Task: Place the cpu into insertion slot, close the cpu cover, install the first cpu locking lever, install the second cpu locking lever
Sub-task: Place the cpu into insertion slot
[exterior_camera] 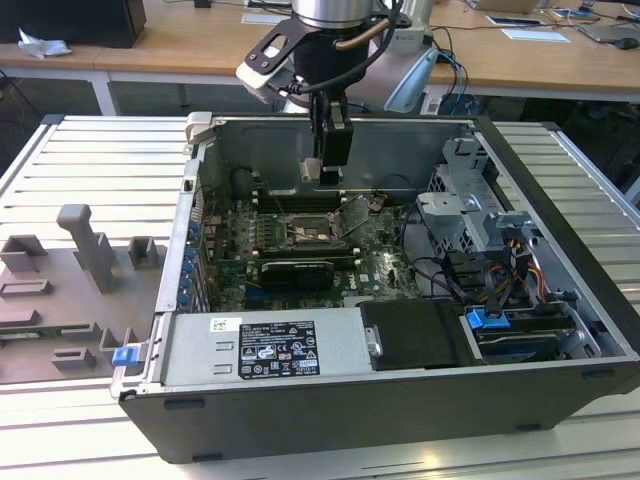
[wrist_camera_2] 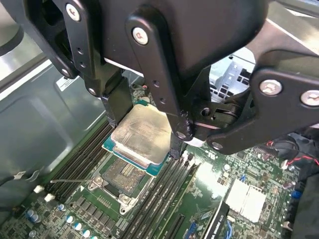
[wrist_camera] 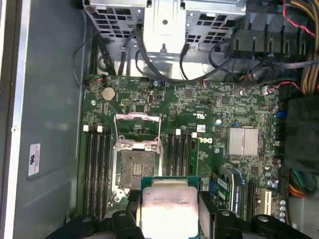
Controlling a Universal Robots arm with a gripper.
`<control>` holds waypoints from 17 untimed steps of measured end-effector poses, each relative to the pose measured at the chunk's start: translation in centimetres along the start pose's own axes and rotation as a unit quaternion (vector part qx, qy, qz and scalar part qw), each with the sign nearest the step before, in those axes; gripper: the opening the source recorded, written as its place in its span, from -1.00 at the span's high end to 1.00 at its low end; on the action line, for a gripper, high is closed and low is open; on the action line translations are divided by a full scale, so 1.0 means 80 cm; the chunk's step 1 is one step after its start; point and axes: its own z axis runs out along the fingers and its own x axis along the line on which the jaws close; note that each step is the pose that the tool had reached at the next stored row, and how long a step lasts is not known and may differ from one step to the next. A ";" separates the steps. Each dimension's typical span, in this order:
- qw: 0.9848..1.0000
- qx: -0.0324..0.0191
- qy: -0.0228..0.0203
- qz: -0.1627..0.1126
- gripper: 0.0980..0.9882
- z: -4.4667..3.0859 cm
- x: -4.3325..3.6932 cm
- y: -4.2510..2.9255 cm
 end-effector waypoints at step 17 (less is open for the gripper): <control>1.000 0.000 0.000 0.006 0.00 0.0210 0.001 -0.0007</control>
